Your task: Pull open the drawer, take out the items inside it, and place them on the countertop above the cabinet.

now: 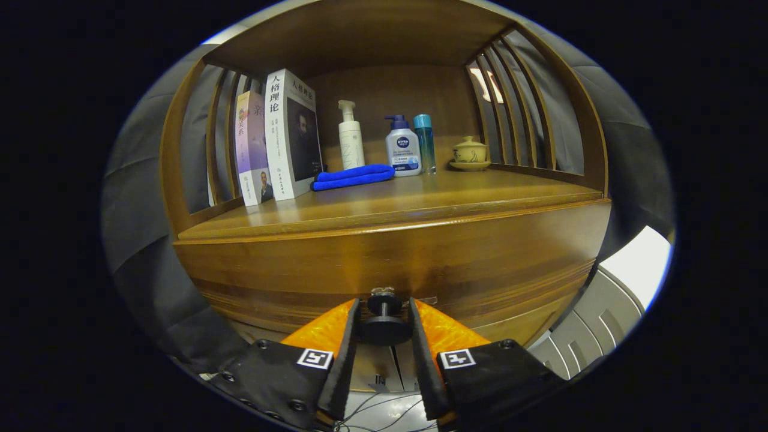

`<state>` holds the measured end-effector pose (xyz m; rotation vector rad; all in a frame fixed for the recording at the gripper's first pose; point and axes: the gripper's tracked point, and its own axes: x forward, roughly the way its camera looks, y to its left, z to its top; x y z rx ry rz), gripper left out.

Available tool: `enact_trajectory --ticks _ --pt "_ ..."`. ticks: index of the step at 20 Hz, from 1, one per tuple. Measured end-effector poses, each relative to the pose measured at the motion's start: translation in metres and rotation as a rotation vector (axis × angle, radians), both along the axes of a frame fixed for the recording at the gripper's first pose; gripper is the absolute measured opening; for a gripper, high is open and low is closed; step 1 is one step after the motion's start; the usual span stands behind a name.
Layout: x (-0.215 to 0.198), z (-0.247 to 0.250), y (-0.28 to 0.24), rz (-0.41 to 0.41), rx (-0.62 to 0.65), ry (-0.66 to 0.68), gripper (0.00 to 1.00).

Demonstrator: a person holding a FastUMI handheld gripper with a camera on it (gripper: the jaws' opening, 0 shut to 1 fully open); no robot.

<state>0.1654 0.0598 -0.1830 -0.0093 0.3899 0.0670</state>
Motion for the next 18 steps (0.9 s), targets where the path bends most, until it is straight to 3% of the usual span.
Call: enact_trajectory --ticks 3,8,18 --pt "0.003 -0.004 0.0 0.005 -0.013 0.012 0.33" --pt "-0.012 -0.002 -0.001 0.012 -0.027 0.03 0.33" --pt "-0.086 0.001 -0.007 0.059 -0.042 0.017 0.33"
